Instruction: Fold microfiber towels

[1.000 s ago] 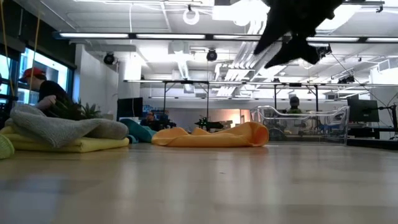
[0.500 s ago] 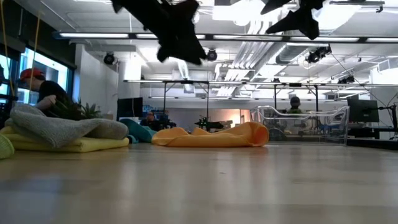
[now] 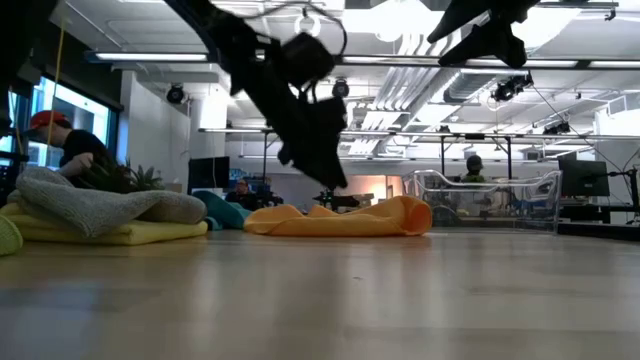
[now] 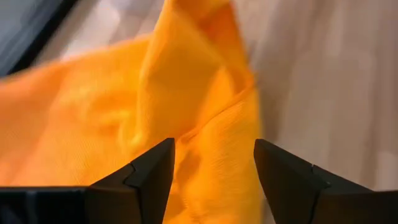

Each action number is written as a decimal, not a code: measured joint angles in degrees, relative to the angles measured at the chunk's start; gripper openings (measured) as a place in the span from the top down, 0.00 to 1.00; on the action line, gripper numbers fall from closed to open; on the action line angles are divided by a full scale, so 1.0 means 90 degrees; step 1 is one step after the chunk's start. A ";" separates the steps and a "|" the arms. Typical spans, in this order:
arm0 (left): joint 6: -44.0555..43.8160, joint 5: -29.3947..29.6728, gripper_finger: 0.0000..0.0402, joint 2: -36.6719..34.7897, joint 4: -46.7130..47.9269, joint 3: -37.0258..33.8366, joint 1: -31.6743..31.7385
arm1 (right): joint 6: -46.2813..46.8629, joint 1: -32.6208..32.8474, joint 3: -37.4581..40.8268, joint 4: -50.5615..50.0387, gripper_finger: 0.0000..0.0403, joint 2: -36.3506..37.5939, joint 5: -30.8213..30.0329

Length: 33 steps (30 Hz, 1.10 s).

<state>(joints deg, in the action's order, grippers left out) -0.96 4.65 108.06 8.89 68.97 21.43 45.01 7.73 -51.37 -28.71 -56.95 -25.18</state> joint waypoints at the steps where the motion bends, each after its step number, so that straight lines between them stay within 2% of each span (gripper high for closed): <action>1: 0.0010 -0.0059 0.47 0.0112 -0.0034 0.0000 0.0066 | -0.0002 0.0000 0.0000 0.0000 0.56 0.0000 -0.0063; 5: 0.0237 0.0069 0.47 0.0415 0.0000 -0.0005 0.0204 | 0.0012 0.0000 0.0000 0.0002 0.58 0.0000 -0.0321; 10: 0.0468 0.0106 0.50 0.0617 -0.0433 -0.0007 0.0228 | 0.0134 0.0000 0.0000 0.0005 0.58 -0.0005 -0.0482; 15: 0.1241 0.0308 0.60 0.0784 -0.0625 -0.0007 0.0052 | 0.0119 0.0000 0.0000 0.0005 0.59 -0.0007 -0.0480; 20: 0.1348 0.1089 0.70 0.0834 -0.0652 -0.0007 -0.0060 | 0.0134 0.0000 0.0000 0.0002 0.59 -0.0007 -0.0482; 23: 0.1349 0.1230 0.76 0.0834 -0.0700 -0.0007 -0.0031 | 0.0134 0.0000 0.0000 0.0002 0.59 -0.0007 -0.0535; 28: 0.1226 0.0886 0.84 0.0834 -0.0648 -0.0007 0.0081 | 0.0134 0.0000 0.0000 0.0002 0.59 -0.0007 -0.0557; 33: 0.1225 0.0606 0.88 0.0810 -0.0649 -0.0007 0.0073 | 0.0135 0.0000 0.0000 0.0002 0.59 -0.0007 -0.0560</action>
<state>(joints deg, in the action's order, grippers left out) 10.06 10.11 115.35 3.05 68.90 22.09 46.23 7.73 -51.37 -28.69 -57.01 -30.22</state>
